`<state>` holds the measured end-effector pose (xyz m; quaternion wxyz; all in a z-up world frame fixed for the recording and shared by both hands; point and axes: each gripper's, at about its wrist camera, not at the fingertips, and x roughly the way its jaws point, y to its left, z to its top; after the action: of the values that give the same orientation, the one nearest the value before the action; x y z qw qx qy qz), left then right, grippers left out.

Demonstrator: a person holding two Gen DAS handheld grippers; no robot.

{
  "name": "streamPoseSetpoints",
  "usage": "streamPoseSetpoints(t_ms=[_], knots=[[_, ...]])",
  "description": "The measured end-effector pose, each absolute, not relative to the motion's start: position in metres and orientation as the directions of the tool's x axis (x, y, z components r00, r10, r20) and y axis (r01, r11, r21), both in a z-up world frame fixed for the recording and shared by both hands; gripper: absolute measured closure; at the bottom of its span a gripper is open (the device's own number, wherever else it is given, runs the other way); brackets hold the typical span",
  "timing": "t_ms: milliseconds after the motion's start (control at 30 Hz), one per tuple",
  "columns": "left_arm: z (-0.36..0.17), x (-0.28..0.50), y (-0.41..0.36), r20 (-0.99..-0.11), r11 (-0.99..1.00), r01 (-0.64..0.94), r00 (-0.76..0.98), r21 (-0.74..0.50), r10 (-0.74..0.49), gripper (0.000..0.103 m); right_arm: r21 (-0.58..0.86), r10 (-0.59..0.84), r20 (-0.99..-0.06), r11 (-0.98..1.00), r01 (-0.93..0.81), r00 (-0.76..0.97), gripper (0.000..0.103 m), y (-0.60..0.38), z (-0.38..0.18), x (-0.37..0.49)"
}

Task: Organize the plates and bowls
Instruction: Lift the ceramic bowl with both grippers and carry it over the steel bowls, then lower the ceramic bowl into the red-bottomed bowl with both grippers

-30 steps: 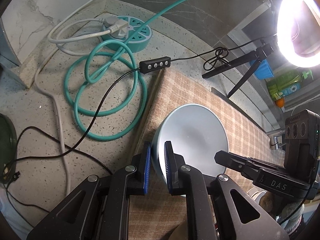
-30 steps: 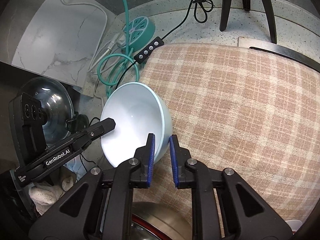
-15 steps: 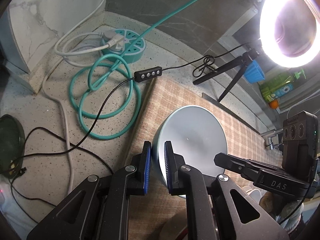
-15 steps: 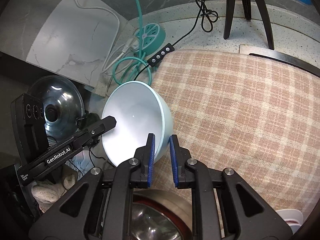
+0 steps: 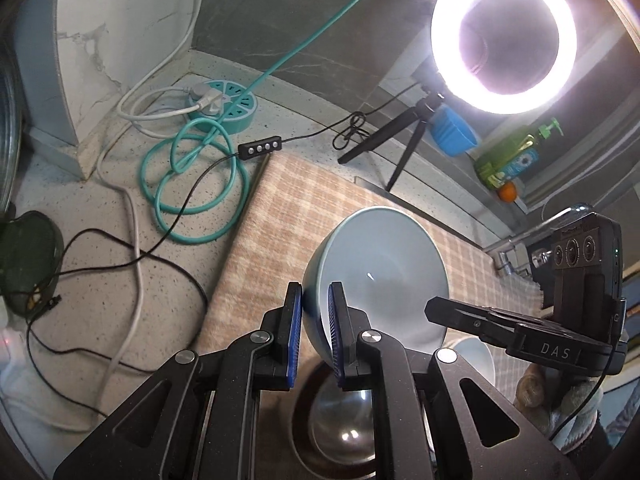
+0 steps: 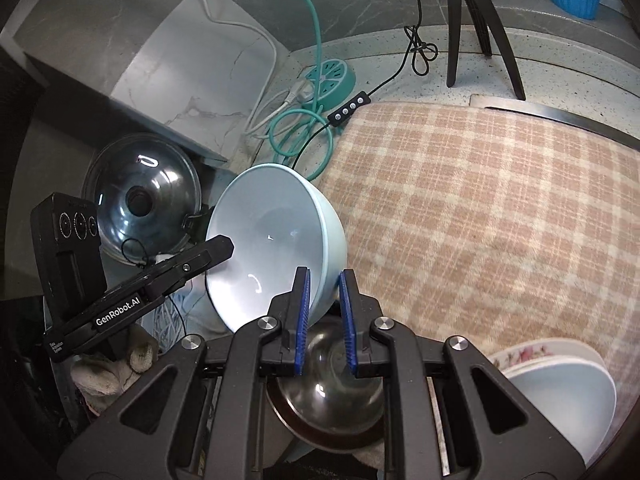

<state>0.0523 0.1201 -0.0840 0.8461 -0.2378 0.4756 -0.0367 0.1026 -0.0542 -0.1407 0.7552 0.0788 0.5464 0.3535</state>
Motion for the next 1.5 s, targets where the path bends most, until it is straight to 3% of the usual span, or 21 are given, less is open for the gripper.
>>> streamPoseSetpoints(t_ms=[700,1500], knots=[[-0.107,-0.007,0.083,-0.809,0.864,-0.166,0.469,-0.474,-0.354,0.092,0.511,0.589,-0.804,0.755,-0.411,0.083,0.088,-0.097,-0.176,0.041],[-0.125,-0.007,0.076,-0.85,0.891,-0.172,0.419,-0.419,-0.319,0.092,0.461,0.541,-0.838,0.774,-0.433,0.076,0.086,-0.09,-0.192,0.04]])
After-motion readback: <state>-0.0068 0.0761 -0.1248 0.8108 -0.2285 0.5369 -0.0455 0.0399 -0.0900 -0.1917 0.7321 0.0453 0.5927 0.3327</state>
